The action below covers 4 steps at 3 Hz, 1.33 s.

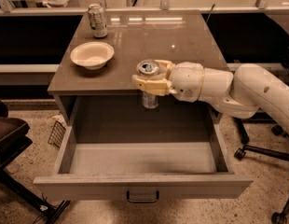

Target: Place redbull can into top drawer

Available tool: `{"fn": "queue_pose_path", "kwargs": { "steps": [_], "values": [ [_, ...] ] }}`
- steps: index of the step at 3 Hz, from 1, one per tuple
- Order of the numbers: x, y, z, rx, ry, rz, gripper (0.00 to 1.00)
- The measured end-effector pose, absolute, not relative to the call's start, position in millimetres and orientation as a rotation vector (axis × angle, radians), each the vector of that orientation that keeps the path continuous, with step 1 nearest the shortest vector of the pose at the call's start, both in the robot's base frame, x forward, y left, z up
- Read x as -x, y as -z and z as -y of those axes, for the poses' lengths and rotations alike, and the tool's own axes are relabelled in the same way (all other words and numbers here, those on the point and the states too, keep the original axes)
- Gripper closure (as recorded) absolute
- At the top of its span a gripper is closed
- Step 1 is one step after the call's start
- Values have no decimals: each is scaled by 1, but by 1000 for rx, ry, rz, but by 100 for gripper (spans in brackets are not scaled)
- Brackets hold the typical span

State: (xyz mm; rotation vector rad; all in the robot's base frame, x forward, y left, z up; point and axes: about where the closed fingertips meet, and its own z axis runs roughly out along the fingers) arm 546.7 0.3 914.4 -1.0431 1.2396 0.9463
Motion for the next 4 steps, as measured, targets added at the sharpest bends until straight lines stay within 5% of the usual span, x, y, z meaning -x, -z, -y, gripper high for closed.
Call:
{"fn": "queue_pose_path", "kwargs": {
  "steps": [4],
  "values": [
    [-539, -777, -96, 1106, -1082, -1278, 100]
  ]
}}
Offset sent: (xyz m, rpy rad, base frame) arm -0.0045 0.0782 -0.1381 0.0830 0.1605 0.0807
